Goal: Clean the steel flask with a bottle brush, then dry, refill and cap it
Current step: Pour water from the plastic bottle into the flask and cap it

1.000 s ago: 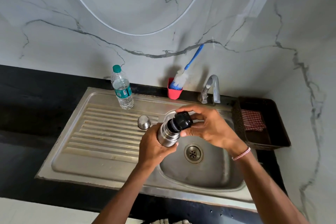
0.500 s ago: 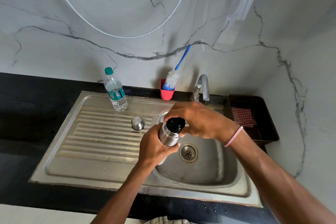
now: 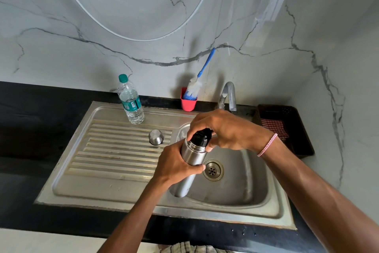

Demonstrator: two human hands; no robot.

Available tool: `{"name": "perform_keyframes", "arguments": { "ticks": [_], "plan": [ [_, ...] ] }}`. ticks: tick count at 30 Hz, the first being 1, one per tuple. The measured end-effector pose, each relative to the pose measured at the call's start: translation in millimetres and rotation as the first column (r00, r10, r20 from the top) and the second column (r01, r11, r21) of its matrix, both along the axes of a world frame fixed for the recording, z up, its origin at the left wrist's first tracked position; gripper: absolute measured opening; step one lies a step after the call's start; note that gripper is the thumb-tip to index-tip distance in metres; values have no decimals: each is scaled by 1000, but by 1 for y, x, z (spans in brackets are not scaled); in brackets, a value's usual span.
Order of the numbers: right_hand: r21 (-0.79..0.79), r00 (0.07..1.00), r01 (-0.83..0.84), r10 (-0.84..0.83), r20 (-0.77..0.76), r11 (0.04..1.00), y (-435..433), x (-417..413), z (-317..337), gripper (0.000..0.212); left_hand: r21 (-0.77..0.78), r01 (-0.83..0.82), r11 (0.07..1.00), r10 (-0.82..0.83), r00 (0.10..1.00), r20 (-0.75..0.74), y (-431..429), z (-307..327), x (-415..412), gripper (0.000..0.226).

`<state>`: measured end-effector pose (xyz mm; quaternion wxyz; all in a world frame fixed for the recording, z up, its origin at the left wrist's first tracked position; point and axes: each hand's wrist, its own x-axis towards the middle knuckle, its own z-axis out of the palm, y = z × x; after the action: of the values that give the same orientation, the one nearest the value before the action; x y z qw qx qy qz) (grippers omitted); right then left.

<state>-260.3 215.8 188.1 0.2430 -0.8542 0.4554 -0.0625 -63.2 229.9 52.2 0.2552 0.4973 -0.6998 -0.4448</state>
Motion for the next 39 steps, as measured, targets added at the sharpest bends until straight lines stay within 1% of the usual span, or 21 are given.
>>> {"name": "perform_keyframes", "arguments": {
  "ticks": [4, 7, 11, 13, 15, 16, 18, 20, 21, 22, 23, 24, 25, 26, 27, 28, 30, 32, 35, 39],
  "plan": [
    [30, 1000, -17, 17, 16, 999, 1, -1, 10, 57, 38, 67, 997, -64, 996, -54, -1, 7, 1, 49],
    [55, 1000, 7, -7, 5, 998, 1, -1, 17, 57, 55, 100, 993, -96, 992, -79, -1, 9, -1, 49],
    [46, 996, 39, -35, -82, 998, 3, 1, 22, 57, 57, 92, 994, -88, 994, -67, 1, 9, -3, 48],
    [34, 988, 72, -67, -136, 997, 4, 3, 23, 51, 47, 86, 995, -84, 995, -46, 3, 9, -4, 49],
    [-11, 976, 118, -118, -182, 993, 5, 4, 22, 42, 11, 78, 997, -77, 997, -15, 4, 11, -5, 50],
    [-42, 970, 140, -146, -195, 989, 6, 5, 21, 42, -12, 75, 997, -75, 997, 3, 4, 12, -6, 50],
    [-125, 947, 190, -215, -238, 974, 10, 9, 17, 55, -57, 70, 996, -68, 997, 35, 5, 16, -8, 48],
    [-230, 893, 246, -313, -325, 941, 14, 13, 13, 70, -85, 66, 994, -61, 996, 62, 5, 19, -9, 47],
    [-253, 878, 272, -347, -330, 929, 16, 13, 11, 75, -89, 64, 994, -58, 996, 66, 5, 20, -9, 48],
    [-218, 892, 299, -354, -283, 929, 17, 10, 11, 75, -87, 60, 994, -55, 997, 58, 5, 20, -8, 48],
    [-99, 925, 326, -339, -173, 940, 18, 5, 11, 70, -81, 54, 995, -51, 998, 37, 5, 20, -8, 48],
    [77, 948, 318, -317, -28, 945, 20, -2, 13, 68, -71, 48, 996, -48, 999, 8, 4, 19, -6, 46],
    [247, 947, 261, -297, 122, 933, 22, -8, 15, 72, -59, 47, 997, -48, 999, -23, 3, 18, -5, 45],
    [356, 919, 199, -300, 255, 913, 23, -14, 15, 77, -51, 49, 998, -51, 998, -49, 2, 18, -4, 44],
    [400, 886, 162, -311, 343, 902, 24, -19, 11, 77, -48, 53, 997, -56, 996, -68, 1, 17, -3, 44],
    [407, 852, 151, -327, 409, 901, 25, -21, 6, 73, -48, 59, 997, -63, 995, -82, 0, 17, -2, 43],
    [399, 775, 186, -384, 502, 898, 28, -19, -4, 67, -52, 77, 996, -82, 991, -107, -1, 16, -2, 43],
    [408, 695, 224, -438, 570, 885, 32, -16, -11, 67, -71, 91, 993, -99, 988, -118, -1, 17, -3, 42],
    [388, 627, 287, -478, 615, 876, 39, -8, -23, 63, -87, 100, 991, -110, 987, -120, 1, 18, -5, 42],
    [296, 550, 419, -499, 669, 859, 48, 7, -33, 52, -112, 71, 991, -84, 989, -120, 7, 17, -8, 41]
  ]
}}
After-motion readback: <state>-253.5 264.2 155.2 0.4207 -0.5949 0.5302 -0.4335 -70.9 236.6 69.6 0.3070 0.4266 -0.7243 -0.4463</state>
